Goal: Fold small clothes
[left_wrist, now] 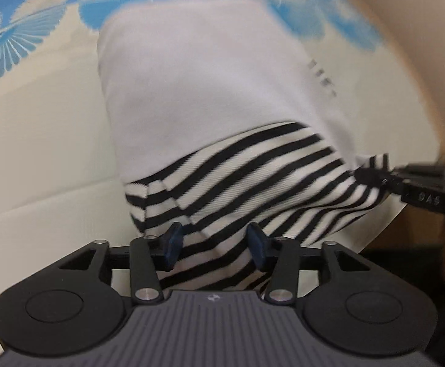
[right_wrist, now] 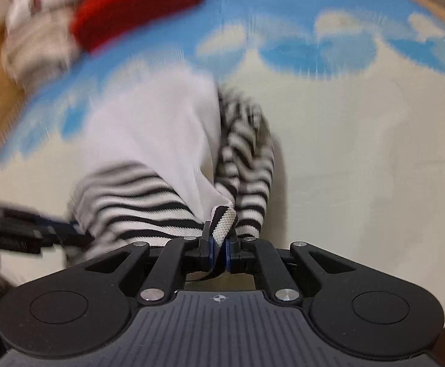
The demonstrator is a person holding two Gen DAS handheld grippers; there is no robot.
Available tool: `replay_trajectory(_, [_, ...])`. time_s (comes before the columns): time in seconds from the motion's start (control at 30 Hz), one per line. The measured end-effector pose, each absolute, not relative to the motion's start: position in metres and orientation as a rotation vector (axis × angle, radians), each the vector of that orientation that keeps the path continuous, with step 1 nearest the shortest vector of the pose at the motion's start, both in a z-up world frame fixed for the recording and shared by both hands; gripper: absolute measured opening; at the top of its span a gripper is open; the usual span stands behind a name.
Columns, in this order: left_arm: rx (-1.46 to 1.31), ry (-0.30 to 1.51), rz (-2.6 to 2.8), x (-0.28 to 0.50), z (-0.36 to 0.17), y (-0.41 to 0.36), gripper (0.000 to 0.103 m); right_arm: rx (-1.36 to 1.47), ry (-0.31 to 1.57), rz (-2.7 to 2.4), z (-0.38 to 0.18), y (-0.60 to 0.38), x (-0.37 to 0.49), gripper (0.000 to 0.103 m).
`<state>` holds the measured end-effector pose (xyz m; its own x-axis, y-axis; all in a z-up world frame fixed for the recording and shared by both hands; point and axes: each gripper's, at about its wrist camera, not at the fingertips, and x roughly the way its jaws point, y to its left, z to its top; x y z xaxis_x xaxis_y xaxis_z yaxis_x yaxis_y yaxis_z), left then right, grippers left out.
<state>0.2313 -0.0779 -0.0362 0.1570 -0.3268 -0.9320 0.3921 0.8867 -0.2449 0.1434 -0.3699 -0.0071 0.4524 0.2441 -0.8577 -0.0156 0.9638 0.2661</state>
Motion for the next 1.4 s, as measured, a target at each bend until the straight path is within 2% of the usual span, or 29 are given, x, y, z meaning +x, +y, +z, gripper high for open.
replay_trajectory(0.13, [0.113, 1.309, -0.570, 0.227, -0.037, -0.083, 0.056, 0.177, 1.219, 0.155, -0.030, -0.369, 0.147, 0.007])
replay_trajectory(0.6, [0.199, 1.313, -0.708, 0.228, -0.033, -0.078, 0.060, 0.171, 1.253, 0.173, -0.029, -0.397, 0.154, 0.011])
replay_trajectory(0.7, [0.091, 1.281, -0.649, 0.237, -0.025, -0.052, 0.060, 0.136, 1.175, 0.060, -0.019, -0.409, 0.145, 0.011])
replay_trajectory(0.8, [-0.084, 1.195, -0.501, 0.258, -0.013, -0.016, 0.062, 0.265, 1.003, 0.022, 0.005, -0.427, 0.143, 0.011])
replay_trajectory(0.87, [-0.228, 1.161, -0.416, 0.271, -0.010, 0.008, 0.063, 0.361, 0.886, 0.032, 0.020, -0.433, 0.143, 0.018])
replay_trajectory(0.93, [-0.337, 1.125, -0.378, 0.277, -0.010, 0.023, 0.064, 0.439, 0.825, 0.049, 0.022, -0.433, 0.148, 0.046])
replay_trajectory(1.0, [-0.412, 1.116, -0.378, 0.280, -0.015, 0.029, 0.064, 0.492, 0.812, 0.057, 0.021, -0.427, 0.158, 0.055])
replay_trajectory(1.4, [-0.720, 1.106, -0.349, 0.309, -0.049, 0.036, 0.067, 0.666, 0.935, 0.016, -0.023, -0.392, 0.242, 0.061])
